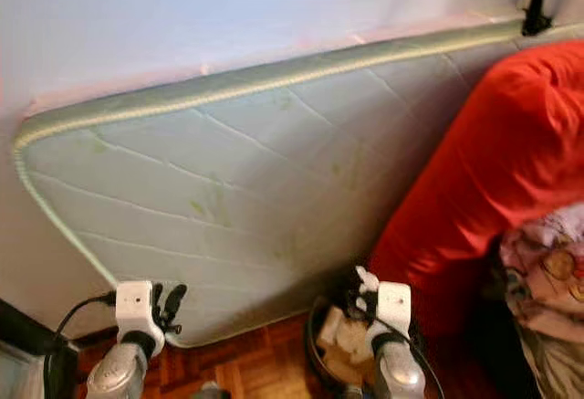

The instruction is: Clean up the room

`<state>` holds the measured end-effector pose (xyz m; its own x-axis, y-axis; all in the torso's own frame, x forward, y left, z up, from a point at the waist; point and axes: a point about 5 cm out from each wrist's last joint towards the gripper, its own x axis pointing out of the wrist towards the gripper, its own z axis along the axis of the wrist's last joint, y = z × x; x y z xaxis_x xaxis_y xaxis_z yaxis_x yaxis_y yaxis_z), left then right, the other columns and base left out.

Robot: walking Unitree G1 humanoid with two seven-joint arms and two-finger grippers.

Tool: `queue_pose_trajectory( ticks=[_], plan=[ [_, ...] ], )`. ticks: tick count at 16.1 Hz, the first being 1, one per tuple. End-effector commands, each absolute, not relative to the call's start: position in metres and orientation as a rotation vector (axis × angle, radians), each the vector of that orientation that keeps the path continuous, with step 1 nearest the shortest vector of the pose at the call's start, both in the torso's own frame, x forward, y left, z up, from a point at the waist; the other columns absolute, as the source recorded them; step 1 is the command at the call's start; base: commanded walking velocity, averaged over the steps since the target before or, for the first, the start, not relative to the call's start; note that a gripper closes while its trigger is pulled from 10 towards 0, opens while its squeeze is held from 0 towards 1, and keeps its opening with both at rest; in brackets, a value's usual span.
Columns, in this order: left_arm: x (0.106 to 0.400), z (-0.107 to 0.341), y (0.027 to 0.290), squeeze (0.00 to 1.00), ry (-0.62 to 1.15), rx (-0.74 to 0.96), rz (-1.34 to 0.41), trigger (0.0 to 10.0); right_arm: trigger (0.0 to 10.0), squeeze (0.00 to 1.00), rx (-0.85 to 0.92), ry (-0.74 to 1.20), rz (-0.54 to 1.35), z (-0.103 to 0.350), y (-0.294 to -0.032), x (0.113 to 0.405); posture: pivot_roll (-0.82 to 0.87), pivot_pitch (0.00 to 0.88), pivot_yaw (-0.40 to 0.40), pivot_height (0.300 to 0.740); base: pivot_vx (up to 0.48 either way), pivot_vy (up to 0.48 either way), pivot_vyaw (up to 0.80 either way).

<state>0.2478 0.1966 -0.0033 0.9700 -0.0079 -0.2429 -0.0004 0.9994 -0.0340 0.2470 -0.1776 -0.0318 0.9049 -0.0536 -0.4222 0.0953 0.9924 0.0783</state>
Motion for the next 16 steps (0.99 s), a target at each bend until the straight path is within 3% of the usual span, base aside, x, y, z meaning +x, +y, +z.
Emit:
queue_pose_trajectory(
  ticks=[1, 16],
  plan=[
    [0.246, -0.006, 0.198, 0.00, 0.261, -0.031, -0.004, 10.0, 10.0, 0.00, 0.106, 0.419, -0.082, -0.030, -0.177, 0.248, 0.00, 0.041, 0.038, 0.645, 0.000, 0.000, 0.00],
    [0.244, -0.007, 0.198, 0.00, 0.268, -0.030, -0.005, 10.0, 10.0, 0.00, 0.106, 0.530, -0.107, -0.040, -0.178, 0.244, 0.01, 0.057, 0.043, 0.645, 0.000, 0.000, 0.00]
  ],
)
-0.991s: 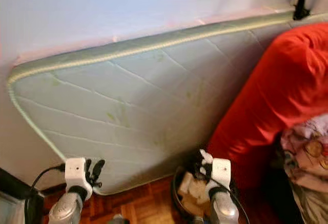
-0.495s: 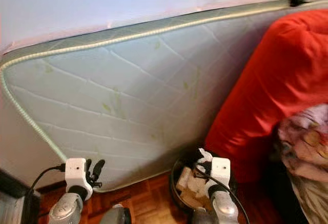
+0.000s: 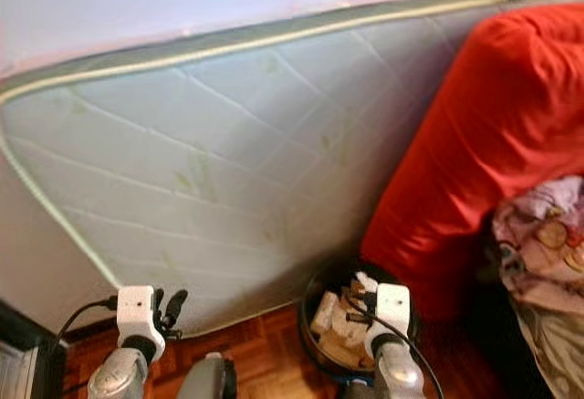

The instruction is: Clean up the room

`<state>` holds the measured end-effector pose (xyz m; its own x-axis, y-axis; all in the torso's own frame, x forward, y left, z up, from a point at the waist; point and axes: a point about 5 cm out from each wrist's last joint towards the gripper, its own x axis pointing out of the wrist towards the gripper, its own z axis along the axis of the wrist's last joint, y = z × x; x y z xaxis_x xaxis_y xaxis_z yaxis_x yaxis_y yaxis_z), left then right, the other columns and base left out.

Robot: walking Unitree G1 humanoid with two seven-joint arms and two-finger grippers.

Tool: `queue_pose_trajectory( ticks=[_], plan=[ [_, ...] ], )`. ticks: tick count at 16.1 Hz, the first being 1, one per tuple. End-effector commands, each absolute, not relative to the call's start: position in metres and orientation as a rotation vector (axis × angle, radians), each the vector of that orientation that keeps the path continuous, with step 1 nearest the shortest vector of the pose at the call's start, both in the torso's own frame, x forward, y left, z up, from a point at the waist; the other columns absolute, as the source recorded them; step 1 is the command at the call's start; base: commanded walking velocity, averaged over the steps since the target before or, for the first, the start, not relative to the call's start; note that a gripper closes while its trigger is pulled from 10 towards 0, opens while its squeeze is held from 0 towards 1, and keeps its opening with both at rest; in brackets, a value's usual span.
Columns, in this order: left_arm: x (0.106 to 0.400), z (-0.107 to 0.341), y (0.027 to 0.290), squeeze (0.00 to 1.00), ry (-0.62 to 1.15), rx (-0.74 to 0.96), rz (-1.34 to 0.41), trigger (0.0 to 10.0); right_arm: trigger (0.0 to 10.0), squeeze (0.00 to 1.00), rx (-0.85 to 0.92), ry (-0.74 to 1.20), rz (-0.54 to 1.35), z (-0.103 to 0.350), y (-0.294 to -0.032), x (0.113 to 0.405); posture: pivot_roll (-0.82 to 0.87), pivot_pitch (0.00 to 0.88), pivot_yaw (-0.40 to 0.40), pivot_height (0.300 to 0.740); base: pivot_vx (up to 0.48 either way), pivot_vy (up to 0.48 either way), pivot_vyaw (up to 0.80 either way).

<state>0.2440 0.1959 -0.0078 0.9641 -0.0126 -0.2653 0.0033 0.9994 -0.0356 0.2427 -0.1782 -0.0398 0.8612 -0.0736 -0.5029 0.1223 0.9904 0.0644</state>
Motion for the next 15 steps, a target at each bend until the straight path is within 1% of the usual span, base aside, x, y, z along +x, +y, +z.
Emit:
queue_pose_trajectory(
  ticks=[1, 4, 6, 9, 13, 15],
  plan=[
    [0.243, -0.007, 0.198, 0.00, 0.267, -0.027, -0.006, 10.0, 10.0, 0.00, 0.106, 0.543, -0.118, -0.040, -0.179, 0.245, 0.01, 0.060, 0.044, 0.645, 0.000, 0.000, 0.00],
    [0.243, -0.004, 0.201, 0.00, 0.251, -0.024, 0.004, 10.0, 10.0, 0.00, 0.128, 0.583, -0.162, -0.038, -0.183, 0.252, 0.04, 0.098, 0.043, 0.645, 0.000, 0.000, 0.00],
    [0.244, 0.003, 0.203, 0.00, 0.221, -0.022, 0.008, 10.0, 10.0, 0.00, 0.127, 0.578, -0.159, -0.030, -0.183, 0.263, 0.05, 0.130, 0.039, 0.645, 0.000, 0.000, 0.00],
    [0.238, 0.011, 0.205, 0.00, 0.184, -0.014, 0.008, 10.0, 10.0, 0.00, 0.120, 0.561, -0.159, -0.023, -0.186, 0.272, 0.08, 0.186, 0.036, 0.645, 0.000, 0.000, 0.00],
    [0.229, 0.034, 0.214, 0.00, 0.112, 0.004, 0.030, 10.0, 10.0, 0.00, 0.109, 0.526, -0.156, -0.011, -0.192, 0.285, 0.13, 0.248, 0.030, 0.645, 0.000, 0.000, 0.00],
    [0.234, 0.051, 0.219, 0.00, 0.061, 0.021, 0.044, 10.0, 10.0, 0.00, 0.114, 0.501, -0.144, -0.005, -0.191, 0.291, 0.14, 0.272, 0.030, 0.645, 0.000, 0.000, 0.00]
  ],
)
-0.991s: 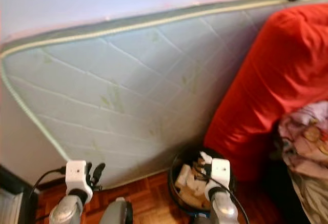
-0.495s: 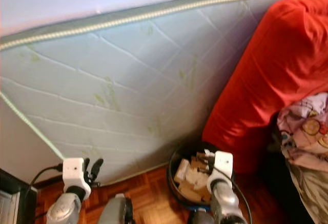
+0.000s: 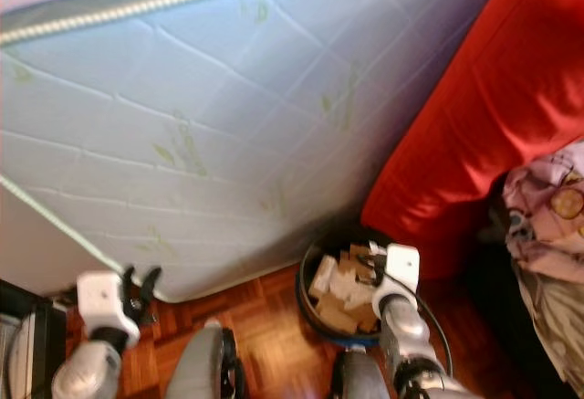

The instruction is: Clean up the room

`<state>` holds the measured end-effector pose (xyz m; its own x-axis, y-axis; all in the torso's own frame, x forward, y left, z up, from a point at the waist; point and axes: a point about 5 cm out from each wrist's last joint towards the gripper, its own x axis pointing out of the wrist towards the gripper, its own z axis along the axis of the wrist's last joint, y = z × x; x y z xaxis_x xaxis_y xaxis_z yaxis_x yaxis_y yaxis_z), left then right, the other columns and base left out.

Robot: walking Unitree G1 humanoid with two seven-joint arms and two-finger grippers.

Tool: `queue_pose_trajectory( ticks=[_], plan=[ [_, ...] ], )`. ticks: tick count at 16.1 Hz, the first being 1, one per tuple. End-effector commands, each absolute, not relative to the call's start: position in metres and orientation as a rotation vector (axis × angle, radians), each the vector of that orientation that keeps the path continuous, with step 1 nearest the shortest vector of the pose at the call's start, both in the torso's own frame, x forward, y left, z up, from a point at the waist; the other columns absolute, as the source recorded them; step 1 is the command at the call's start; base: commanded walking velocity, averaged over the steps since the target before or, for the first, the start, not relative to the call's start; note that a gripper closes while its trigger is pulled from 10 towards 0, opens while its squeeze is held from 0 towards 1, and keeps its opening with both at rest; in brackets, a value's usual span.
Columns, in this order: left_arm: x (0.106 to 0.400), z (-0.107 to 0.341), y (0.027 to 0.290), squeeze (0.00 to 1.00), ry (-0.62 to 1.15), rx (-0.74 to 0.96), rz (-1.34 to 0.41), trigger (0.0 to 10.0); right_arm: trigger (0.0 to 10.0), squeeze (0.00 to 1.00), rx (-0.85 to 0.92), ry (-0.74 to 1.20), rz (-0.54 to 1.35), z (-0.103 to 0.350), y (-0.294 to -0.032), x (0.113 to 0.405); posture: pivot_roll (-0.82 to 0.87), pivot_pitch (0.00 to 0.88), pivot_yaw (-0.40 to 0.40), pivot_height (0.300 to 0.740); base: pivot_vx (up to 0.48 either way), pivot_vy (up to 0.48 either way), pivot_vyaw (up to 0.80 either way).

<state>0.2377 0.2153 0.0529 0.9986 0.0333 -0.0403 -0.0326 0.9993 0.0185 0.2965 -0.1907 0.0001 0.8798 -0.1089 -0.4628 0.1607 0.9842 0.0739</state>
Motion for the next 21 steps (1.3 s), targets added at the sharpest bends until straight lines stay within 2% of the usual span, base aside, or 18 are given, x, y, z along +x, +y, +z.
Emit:
queue_pose_trajectory(
  ticks=[1, 4, 7, 13, 14, 15, 16, 21],
  plan=[
    [0.238, 0.057, 0.217, 0.00, 0.047, 0.041, 0.025, 10.0, 10.0, 0.00, 0.109, 0.491, -0.143, -0.003, -0.191, 0.294, 0.14, 0.277, 0.032, 0.645, 0.000, 0.000, 0.00],
    [0.244, 0.067, 0.202, 0.00, 0.035, 0.031, -0.024, 10.0, 10.0, 0.00, 0.095, 0.467, -0.140, 0.003, -0.193, 0.299, 0.13, 0.294, 0.024, 0.645, 0.000, 0.000, 0.00],
    [0.242, 0.070, 0.198, 0.00, 0.037, 0.025, -0.037, 10.0, 10.0, 0.00, 0.080, 0.468, -0.153, 0.004, -0.195, 0.300, 0.13, 0.305, 0.023, 0.645, 0.000, 0.000, 0.00],
    [0.223, 0.075, 0.197, 0.00, 0.066, 0.029, -0.043, 10.0, 10.0, 0.03, 0.070, 0.481, -0.150, 0.007, -0.191, 0.304, 0.17, 0.343, 0.025, 0.645, 0.000, 0.000, 0.00],
    [0.221, 0.075, 0.197, 0.00, 0.070, 0.030, -0.043, 10.0, 10.0, 0.09, 0.075, 0.482, -0.149, 0.007, -0.191, 0.305, 0.17, 0.351, 0.025, 0.645, 0.000, 0.000, 0.00],
    [0.220, 0.075, 0.196, 0.00, 0.074, 0.029, -0.044, 10.0, 10.0, 0.41, 0.075, 0.489, -0.142, 0.006, -0.191, 0.304, 0.17, 0.355, 0.024, 0.645, 0.000, 0.000, 0.00],
    [0.216, 0.076, 0.194, 0.00, 0.085, 0.024, -0.044, 10.0, 10.0, 1.00, 0.083, 0.496, -0.107, 0.005, -0.187, 0.303, 0.18, 0.364, 0.024, 0.645, 0.000, 0.000, 0.00],
    [0.206, 0.078, 0.198, 0.00, 0.113, 0.031, -0.032, 10.0, 10.0, 1.00, 0.072, 0.510, -0.088, 0.002, -0.181, 0.302, 0.20, 0.388, 0.029, 0.645, 0.000, 0.000, 0.00]
  ],
)
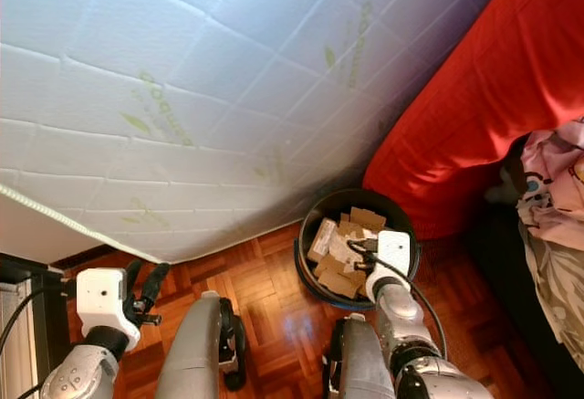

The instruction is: Clean up the room

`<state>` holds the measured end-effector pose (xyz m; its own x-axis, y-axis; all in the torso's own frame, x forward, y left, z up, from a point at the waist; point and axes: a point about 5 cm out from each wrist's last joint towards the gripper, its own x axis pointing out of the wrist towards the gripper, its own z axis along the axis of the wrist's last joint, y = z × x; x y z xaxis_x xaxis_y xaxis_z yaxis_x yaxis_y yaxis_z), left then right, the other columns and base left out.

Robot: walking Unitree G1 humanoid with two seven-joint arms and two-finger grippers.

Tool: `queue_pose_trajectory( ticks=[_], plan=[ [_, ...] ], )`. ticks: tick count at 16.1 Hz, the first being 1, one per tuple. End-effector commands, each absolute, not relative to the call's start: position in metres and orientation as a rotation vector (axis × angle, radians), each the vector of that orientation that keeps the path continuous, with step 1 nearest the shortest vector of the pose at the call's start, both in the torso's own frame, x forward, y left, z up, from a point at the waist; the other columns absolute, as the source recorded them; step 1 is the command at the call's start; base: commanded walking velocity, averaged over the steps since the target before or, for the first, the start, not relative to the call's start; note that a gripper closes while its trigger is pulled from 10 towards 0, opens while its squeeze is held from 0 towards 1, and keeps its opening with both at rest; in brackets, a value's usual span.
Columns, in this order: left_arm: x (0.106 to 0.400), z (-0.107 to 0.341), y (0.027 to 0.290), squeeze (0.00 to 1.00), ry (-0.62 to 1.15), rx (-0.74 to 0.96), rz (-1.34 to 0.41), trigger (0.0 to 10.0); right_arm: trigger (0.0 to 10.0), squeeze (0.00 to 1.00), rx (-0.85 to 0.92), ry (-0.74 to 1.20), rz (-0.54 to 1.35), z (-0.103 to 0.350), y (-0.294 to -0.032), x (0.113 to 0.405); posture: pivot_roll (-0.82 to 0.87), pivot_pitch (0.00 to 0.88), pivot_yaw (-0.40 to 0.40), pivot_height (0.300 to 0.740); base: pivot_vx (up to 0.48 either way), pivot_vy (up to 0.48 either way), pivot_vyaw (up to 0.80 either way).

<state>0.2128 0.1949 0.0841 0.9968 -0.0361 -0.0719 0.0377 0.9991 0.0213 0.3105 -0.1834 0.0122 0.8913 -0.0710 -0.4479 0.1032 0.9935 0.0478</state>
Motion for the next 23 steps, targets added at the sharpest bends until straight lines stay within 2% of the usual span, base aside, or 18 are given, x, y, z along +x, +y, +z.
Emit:
queue_pose_trajectory(
  ticks=[1, 6, 9, 12, 13, 15, 17, 19, 21, 23],
  plan=[
    [0.205, 0.078, 0.197, 0.00, 0.115, 0.030, -0.033, 10.0, 10.0, 1.00, 0.071, 0.509, -0.080, 0.003, -0.181, 0.303, 0.20, 0.395, 0.029, 0.645, 0.000, 0.000, 0.00],
    [0.200, 0.078, 0.196, 0.00, 0.132, 0.031, -0.031, 10.0, 10.0, 1.00, -0.041, 0.526, 0.048, -0.001, -0.168, 0.300, 0.21, 0.410, 0.033, 0.645, 0.000, 0.000, 0.00],
    [0.197, 0.077, 0.196, 0.00, 0.142, 0.032, -0.031, 10.0, 10.0, 1.00, -0.059, 0.521, -0.011, 0.001, -0.174, 0.301, 0.22, 0.419, 0.036, 0.645, 0.000, 0.000, 0.00],
    [0.198, 0.077, 0.195, 0.00, 0.144, 0.031, -0.031, 10.0, 10.0, 1.00, -0.058, 0.537, 0.008, -0.003, -0.172, 0.299, 0.21, 0.415, 0.033, 0.645, 0.000, 0.000, 0.00],
    [0.200, 0.074, 0.195, 0.00, 0.150, 0.030, -0.030, 10.0, 10.0, 0.00, -0.029, 0.534, -0.008, -0.005, -0.174, 0.295, 0.20, 0.398, 0.029, 0.645, 0.000, 0.000, 0.00],
    [0.208, 0.060, 0.196, 0.00, 0.176, 0.024, -0.025, 10.0, 10.0, 0.00, 0.113, 0.501, -0.096, -0.013, -0.191, 0.280, 0.16, 0.341, 0.019, 0.645, 0.000, 0.000, 0.00],
    [0.219, 0.045, 0.198, 0.00, 0.208, 0.021, -0.023, 10.0, 10.0, 0.00, 0.165, 0.480, -0.147, -0.020, -0.205, 0.267, 0.12, 0.264, 0.009, 0.650, 0.000, 0.000, 0.00],
    [0.236, 0.025, 0.198, 0.00, 0.253, 0.015, -0.022, 10.0, 10.0, 0.00, 0.195, 0.487, -0.174, -0.029, -0.208, 0.252, 0.08, 0.165, 0.012, 0.695, 0.000, 0.000, 0.00],
    [0.246, 0.015, 0.197, 0.00, 0.278, 0.016, -0.027, 10.0, 10.0, 0.00, 0.187, 0.507, -0.167, -0.034, -0.207, 0.245, 0.07, 0.113, 0.016, 0.730, 0.000, 0.000, 0.00],
    [0.250, 0.001, 0.202, 0.00, 0.328, 0.014, -0.010, 10.0, 10.0, 0.00, 0.179, 0.551, -0.155, -0.041, -0.204, 0.239, 0.06, 0.068, 0.021, 0.740, 0.000, 0.000, 0.00]
  ],
)
